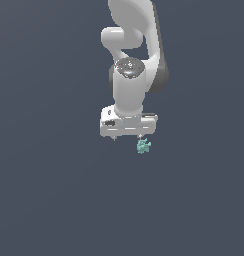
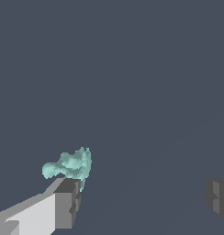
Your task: Pick up the object and move it to a goal position.
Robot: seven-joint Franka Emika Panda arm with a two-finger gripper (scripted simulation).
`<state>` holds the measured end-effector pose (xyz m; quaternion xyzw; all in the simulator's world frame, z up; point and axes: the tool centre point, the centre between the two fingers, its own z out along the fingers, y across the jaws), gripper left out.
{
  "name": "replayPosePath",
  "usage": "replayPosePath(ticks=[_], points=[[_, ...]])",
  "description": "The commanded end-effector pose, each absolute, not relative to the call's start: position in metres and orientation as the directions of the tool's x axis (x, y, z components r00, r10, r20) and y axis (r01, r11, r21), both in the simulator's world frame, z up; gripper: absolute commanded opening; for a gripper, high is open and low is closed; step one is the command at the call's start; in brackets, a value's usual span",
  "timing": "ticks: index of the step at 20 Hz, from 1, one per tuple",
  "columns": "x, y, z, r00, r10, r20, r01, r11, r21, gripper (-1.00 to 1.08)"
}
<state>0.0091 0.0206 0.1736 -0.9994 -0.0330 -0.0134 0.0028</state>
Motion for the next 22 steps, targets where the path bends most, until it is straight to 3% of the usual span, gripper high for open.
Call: replayPosePath(ticks=[1,22], points=[[0.009,0.022,0.172,0.998,0.049,0.026,0.049,-0.999,-0.006,1.00],[-0.003,0.051,0.148,0.935,-0.354,0.010,-0.354,-0.935,-0.016,1.00]])
